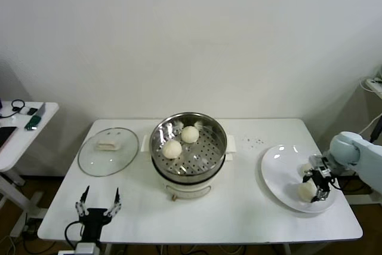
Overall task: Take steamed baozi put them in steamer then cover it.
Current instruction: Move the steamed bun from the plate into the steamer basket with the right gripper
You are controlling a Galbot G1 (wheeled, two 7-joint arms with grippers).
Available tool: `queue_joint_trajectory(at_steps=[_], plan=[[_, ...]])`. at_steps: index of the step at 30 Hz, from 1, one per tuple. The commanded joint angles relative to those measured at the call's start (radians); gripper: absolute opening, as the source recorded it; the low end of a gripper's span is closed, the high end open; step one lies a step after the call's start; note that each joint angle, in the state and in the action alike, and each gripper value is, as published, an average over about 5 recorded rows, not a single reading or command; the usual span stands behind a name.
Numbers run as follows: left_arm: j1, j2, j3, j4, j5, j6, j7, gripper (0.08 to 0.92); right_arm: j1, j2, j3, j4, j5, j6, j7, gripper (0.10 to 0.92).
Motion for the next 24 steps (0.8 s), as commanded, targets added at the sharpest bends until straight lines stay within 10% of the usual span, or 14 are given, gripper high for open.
queue_joint_trajectory(at_steps=[1, 24], plan=[[0.002, 0.001, 0.002, -0.003, 0.002, -0.001, 0.001, 0.823, 0.095, 0.000, -0.040, 0.021, 0.023, 0.027, -0.009, 0.704], [0.006, 0.000, 0.016, -0.013, 0.015, 0.003, 0.000, 0.823, 0.803, 0.409, -0.349, 0.277, -0.094, 0.497, -0.107, 0.704]])
